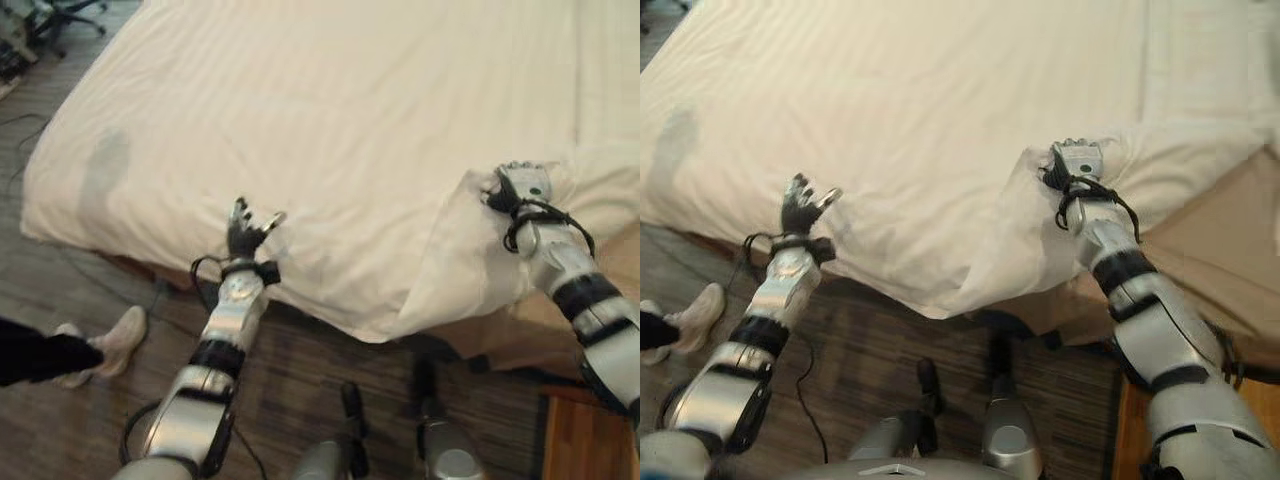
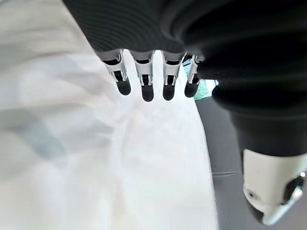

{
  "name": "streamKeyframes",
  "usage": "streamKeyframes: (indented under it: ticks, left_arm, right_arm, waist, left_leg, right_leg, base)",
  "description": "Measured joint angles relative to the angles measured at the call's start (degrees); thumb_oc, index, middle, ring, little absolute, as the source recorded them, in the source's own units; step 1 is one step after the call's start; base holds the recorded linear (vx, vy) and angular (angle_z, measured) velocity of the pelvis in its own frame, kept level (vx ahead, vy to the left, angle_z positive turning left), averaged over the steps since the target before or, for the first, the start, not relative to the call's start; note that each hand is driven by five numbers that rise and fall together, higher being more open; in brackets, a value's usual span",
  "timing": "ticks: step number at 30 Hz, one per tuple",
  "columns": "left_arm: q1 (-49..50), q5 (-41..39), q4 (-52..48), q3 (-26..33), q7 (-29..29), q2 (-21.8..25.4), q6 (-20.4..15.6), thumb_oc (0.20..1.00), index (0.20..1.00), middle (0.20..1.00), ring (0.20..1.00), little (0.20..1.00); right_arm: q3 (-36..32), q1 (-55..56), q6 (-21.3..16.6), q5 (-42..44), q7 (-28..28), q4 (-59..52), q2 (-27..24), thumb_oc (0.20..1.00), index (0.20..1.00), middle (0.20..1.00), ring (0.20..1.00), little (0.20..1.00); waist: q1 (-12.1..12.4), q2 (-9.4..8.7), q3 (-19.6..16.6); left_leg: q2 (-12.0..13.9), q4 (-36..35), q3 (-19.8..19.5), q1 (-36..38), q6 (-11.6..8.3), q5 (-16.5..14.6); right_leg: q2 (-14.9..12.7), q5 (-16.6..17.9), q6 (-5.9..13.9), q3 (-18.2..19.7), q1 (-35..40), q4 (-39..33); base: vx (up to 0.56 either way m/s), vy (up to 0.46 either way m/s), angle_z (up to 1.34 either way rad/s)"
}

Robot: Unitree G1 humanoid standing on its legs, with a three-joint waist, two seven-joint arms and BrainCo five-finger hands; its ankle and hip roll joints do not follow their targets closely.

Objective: Making the bed.

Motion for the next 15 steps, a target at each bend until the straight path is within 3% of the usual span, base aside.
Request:
streamKeyframes:
  ticks: [2, 6, 10, 11, 15]
  left_arm:
    - [4.34, 0.0, 0.55, 0.74, -0.45, 0.07, 1.17, 1.0, 1.0, 1.0, 1.0, 1.0]
    - [13.99, 0.0, -2.38, 2.98, -2.45, -0.04, 2.02, 1.0, 1.0, 1.0, 1.0, 1.0]
    - [15.47, 0.05, -4.13, 4.32, -3.61, 0.0, 2.69, 1.0, 1.0, 1.0, 1.0, 1.0]
    - [18.16, 2.2, -5.71, 4.31, -4.72, -1.9, 2.4, 1.0, 1.0, 1.0, 1.0, 1.0]
    - [22.48, 2.33, -5.7, 4.08, -5.96, -3.9, 3.41, 1.0, 1.0, 1.0, 1.0, 1.0]
  right_arm:
    - [-0.58, 4.94, 0.5, 0.0, 0.52, -0.28, -0.38, 0.2, 0.2, 0.2, 0.2, 0.2]
    - [-7.96, 17.3, 0.11, -0.07, 0.83, -7.2, -0.36, 0.2, 0.2, 0.2, 0.2, 0.2]
    - [-15.0, 27.2, -0.74, 0.03, 1.21, -10.54, 0.28, 0.2, 0.2, 0.2, 0.2, 0.2]
    - [-19.78, 35.1, -1.22, 0.02, 0.7, -11.2, 4.25, 1.0, 1.0, 1.0, 1.0, 1.0]
    - [-19.39, 40.31, -1.3, 2.26, 0.96, -5.9, 5.75, 1.0, 1.0, 1.0, 1.0, 1.0]
  waist:
    - [-1.18, -1.57, -0.96]
    - [-2.18, -5.25, -3.18]
    - [-3.3, -6.92, -5.57]
    - [-3.58, -6.86, -7.11]
    - [-4.88, -6.46, -7.66]
  left_leg:
    - [0.09, -0.01, 0.79, 2.06, -0.05, -0.85]
    - [0.44, 0.0, 2.98, 4.56, 0.09, -1.48]
    - [0.26, -0.02, 5.16, 6.31, 0.56, -2.28]
    - [0.26, -0.02, 6.15, 7.13, 0.39, -2.5]
    - [0.34, -0.03, 7.93, 7.87, 0.39, -3.26]
  right_leg:
    - [0.3, -0.34, 0.1, 0.81, 1.61, -0.02]
    - [0.95, -0.46, 0.04, 3.0, 2.98, -0.03]
    - [0.79, -1.52, 0.62, 5.06, 3.72, -0.3]
    - [0.88, -1.56, 0.69, 5.58, 3.94, -0.3]
    - [0.97, -1.45, 1.03, 7.01, 3.96, -0.3]
  base:
    - [-0.03, 0.041, -0.3]
    - [-0.04, 0.044, -0.27]
    - [-0.05, 0.063, -0.32]
    - [-0.07, 0.062, -0.28]
    - [-0.05, 0.027, -0.28]
